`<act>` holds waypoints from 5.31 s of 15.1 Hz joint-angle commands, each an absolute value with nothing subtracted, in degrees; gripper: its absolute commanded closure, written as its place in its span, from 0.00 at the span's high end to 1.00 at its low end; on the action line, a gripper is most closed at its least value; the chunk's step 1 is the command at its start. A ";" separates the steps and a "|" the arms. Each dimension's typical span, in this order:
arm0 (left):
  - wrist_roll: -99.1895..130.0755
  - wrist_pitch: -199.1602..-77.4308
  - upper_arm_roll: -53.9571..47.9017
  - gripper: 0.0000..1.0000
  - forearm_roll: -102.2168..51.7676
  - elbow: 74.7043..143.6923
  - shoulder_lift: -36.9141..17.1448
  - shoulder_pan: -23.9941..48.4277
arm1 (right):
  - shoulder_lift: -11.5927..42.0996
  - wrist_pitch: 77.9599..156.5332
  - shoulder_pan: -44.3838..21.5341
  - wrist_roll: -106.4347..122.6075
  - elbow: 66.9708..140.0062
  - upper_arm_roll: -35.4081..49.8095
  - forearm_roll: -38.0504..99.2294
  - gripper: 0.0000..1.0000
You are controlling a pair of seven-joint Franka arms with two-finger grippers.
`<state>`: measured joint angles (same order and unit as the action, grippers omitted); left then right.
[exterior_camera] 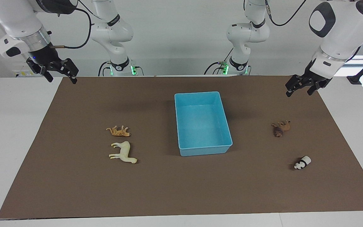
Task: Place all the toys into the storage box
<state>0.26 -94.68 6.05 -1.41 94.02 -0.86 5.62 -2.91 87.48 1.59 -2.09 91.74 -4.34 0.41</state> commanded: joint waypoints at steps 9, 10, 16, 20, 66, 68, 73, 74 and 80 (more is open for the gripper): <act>-0.26 -102.21 6.59 1.00 -0.44 101.67 1.31 2.46 | -5.27 88.23 1.59 2.37 95.96 -3.52 0.35 1.00; -0.18 -102.48 6.59 1.00 -0.44 103.26 1.41 1.16 | -5.45 91.98 0.28 2.03 96.93 -2.65 0.35 1.00; 24.48 -117.75 6.59 1.00 -0.53 117.22 1.41 -0.79 | 2.18 103.78 -2.20 0.18 98.70 -0.18 0.44 1.00; 54.59 -124.69 6.50 1.00 -0.53 121.72 -0.61 -3.16 | 8.42 108.96 -6.14 -4.13 99.05 0.97 0.00 1.00; 100.02 -121.17 4.13 0.59 -5.10 104.48 -7.56 39.46 | 9.05 136.14 -6.24 -14.76 128.41 0.97 0.70 0.00; 100.19 -121.73 4.22 1.00 -5.10 105.56 -7.03 39.73 | 9.40 135.88 -6.50 -15.29 127.19 1.05 0.70 0.00; 99.93 -120.49 4.92 1.00 -4.48 104.24 -6.77 36.15 | 9.93 134.91 -6.86 -15.29 124.37 1.05 0.70 0.00; 100.45 -120.85 4.92 1.00 -4.48 103.37 -6.68 32.82 | 10.02 134.22 -6.86 -15.47 123.67 1.05 0.70 0.00; 78.90 -114.72 4.83 1.00 -0.34 98.28 -5.71 11.99 | 9.76 125.19 -9.91 -21.95 115.08 1.23 0.70 0.00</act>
<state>88.22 -118.94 5.74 -0.72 100.80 -5.35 18.38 9.50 130.00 -7.84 -17.36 120.20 0.55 0.88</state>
